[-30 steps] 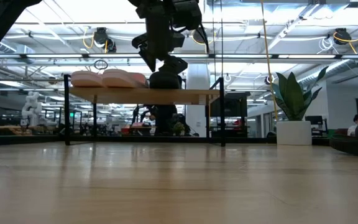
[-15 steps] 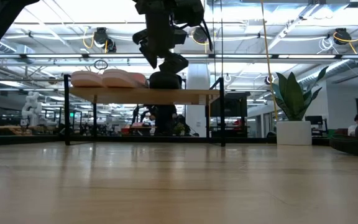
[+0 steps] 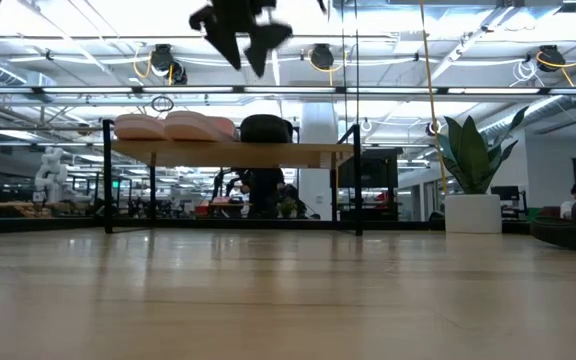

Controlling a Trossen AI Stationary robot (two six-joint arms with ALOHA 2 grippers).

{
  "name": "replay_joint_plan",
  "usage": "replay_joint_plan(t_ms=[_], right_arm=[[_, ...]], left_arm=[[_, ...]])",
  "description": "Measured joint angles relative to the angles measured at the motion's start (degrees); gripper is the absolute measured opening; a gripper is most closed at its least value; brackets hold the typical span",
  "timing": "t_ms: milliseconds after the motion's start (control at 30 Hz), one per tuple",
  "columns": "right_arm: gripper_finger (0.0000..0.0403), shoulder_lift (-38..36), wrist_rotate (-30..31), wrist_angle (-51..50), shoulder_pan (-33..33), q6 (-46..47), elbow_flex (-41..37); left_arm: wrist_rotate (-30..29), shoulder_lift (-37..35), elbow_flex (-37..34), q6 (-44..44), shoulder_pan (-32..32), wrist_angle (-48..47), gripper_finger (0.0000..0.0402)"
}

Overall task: Pick and place slides into the shelf
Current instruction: Put the black slipper on the shelf

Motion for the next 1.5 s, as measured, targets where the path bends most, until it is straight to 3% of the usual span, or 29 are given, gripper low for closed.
replay_joint_plan(t_ms=[167,333,433,600,800,1000,1200,1400,1500], right_arm=[[0.0187,0.0,0.0,-9.8,0.0,7.2,0.0],[0.0187,0.0,-1.4,-35.5,1.1,21.3,0.0],[0.0187,0.1,-10.0,-49.7,1.8,31.9,-0.1],[0.0187,0.2,-25.6,-59.4,3.6,43.8,-4.5],[0.0187,0.2,-38.5,-60.6,7.7,47.0,-17.0],[0.0187,0.2,-41.9,-60.2,11.5,50.3,-32.3],[0.0187,0.2,-49.6,-54.8,15.0,53.6,-45.2],[0.0187,0.2,-51.0,-47.1,18.2,57.5,-52.1],[0.0187,0.2,-48.2,-45.1,19.0,59.6,-53.9]], left_arm=[[6.0,-7.4,0.0,-2.0,-4.9,-0.6,0.0253],[11.5,-14.3,0.0,-3.8,-11.2,-0.5,0.0253],[13.7,-17.0,0.0,-3.9,-15.8,-0.5,0.0253],[11.9,-18.2,0.0,-3.9,-22.2,-0.3,0.0253],[10.2,-18.3,0.0,-5.5,-25.7,-0.3,0.0253],[10.1,-18.3,0.0,-8.7,-26.2,-0.3,0.0253],[10.1,-18.3,0.0,-8.8,-26.1,-0.3,0.0253],[10.1,-18.3,0.0,-9.1,-26.1,-0.2,0.0253],[10.1,-18.3,0.0,-9.1,-26.1,-0.2,0.0253]])
